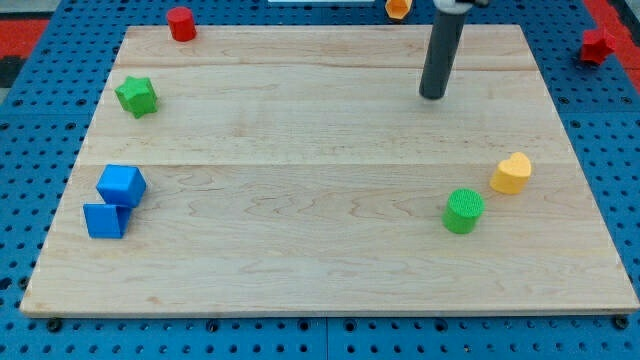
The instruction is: Point your hand at the top left side of the green circle
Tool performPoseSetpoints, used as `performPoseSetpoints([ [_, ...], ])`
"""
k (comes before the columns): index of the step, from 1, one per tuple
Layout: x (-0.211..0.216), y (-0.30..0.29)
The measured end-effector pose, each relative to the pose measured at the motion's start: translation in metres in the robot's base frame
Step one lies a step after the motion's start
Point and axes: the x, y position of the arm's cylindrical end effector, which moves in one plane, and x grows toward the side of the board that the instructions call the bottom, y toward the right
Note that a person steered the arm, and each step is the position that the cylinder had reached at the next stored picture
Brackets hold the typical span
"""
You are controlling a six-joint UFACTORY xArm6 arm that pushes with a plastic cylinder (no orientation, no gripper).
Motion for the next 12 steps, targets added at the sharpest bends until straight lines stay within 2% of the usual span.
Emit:
performPoseSetpoints([
  [1, -0.017, -0.024],
  [2, 0.038, -0.048],
  [3, 0.029, -0.057],
  [4, -0.032, -0.105],
  [5, 0.017, -0.155],
  [6, 0.140, -0.155],
  [7, 0.237, -0.136],
  [9, 0.046, -0.215],
  [10, -0.066, -0.260],
  [11, 0.071, -0.254],
  [12, 0.059, -0.206],
])
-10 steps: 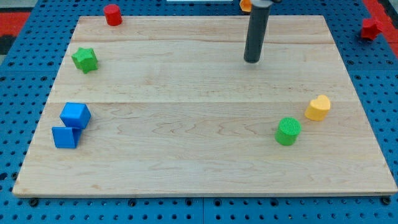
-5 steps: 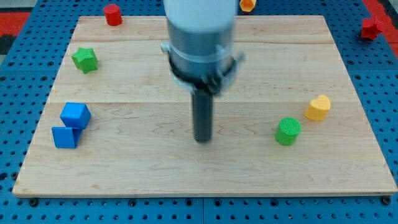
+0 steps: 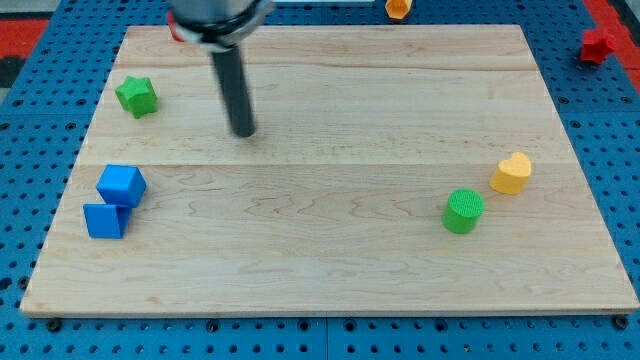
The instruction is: Point your hand at the top left side of the green circle
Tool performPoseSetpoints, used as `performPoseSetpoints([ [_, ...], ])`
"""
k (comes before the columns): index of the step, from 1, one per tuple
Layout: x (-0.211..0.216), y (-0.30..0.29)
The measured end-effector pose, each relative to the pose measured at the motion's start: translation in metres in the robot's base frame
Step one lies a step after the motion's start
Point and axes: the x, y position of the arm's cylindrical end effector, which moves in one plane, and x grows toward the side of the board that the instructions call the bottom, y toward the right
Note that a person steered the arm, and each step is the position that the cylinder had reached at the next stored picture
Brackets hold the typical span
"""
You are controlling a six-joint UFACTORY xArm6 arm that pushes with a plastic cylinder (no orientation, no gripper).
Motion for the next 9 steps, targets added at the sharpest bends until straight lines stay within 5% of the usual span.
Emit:
performPoseSetpoints([
  [1, -0.091, 0.121],
  [2, -0.146, 0.029],
  [3, -0.005, 0.014],
  [4, 0.085, 0.110],
  [5, -0.068, 0.163],
  [6, -0.120, 0.072],
  [7, 0.013, 0.022],
  [8, 0.138, 0.096],
  [9, 0.070, 0.096],
])
